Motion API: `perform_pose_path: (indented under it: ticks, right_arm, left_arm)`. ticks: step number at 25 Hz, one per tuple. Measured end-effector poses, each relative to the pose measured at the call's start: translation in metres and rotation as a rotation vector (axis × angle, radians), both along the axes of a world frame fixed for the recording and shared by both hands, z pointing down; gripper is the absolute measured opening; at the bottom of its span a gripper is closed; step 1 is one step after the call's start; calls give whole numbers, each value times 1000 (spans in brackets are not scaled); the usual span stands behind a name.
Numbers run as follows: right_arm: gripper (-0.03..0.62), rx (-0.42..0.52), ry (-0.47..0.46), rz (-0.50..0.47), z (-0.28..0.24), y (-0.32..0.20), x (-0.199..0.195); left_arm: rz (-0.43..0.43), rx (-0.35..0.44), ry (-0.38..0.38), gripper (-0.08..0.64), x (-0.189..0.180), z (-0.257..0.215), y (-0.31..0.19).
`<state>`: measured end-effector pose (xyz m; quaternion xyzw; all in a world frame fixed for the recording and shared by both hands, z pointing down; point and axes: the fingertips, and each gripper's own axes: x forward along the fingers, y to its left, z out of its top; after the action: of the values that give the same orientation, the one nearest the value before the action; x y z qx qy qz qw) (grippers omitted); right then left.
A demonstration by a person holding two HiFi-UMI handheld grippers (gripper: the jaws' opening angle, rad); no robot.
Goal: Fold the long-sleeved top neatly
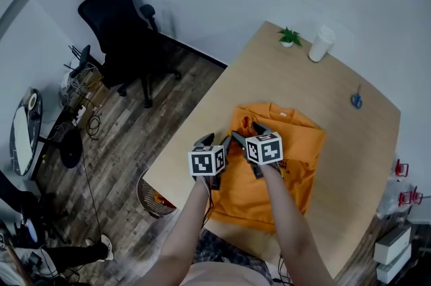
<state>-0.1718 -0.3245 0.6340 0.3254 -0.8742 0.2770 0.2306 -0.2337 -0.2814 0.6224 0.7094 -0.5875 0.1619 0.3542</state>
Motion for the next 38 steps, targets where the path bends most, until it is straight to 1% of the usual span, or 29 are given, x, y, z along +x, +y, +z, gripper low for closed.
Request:
perform_pose_path:
  ticks: [1, 4, 9, 12, 15, 20, 23, 26, 29, 31, 33, 36, 38]
  right_arm:
    - [363, 4, -9, 0, -2, 0, 1]
    - [377, 14, -42, 19, -10, 0, 4]
    - [379, 44, -58, 75, -25, -2, 25]
    - [370, 58, -61, 142, -33, -6, 54]
    - [367, 73, -52, 201, -42, -9, 90]
    - [365, 116, 27, 243, -54, -18, 156]
    - [365, 134, 87, 236, -60, -26, 192]
    - [364, 140, 167, 196, -59, -35, 219]
    - [365, 137, 281, 107, -50, -42, 237]
    - [368, 140, 363, 27, -42, -46, 245]
    - [374, 145, 429, -58, -33, -50, 251]
    - [355, 125, 486, -160, -18, -53, 257]
    - [341, 104, 505, -203, -8, -55, 261]
  left_arm:
    - [-2, 2, 1, 238, 0, -1, 0]
    - [-4, 11, 2, 236, 1, -2, 0]
    - [-2, 21, -1, 236, -2, -5, -1]
    - [7, 27, -5, 236, 1, -10, -6]
    - [34, 42, -15, 236, 8, -18, -16]
    - [136, 72, -49, 255, 26, -37, -43]
    - [218, 78, -76, 282, 37, -46, -63]
    - [332, 58, -124, 299, 54, -48, -80]
    - [485, 11, -199, 315, 78, -37, -92]
    - [610, -35, -273, 345, 92, -25, -97]
    - [723, -85, -342, 354, 102, -10, -101]
    - [836, -147, -396, 354, 109, 11, -106]
    - [895, -180, -424, 354, 110, 24, -109]
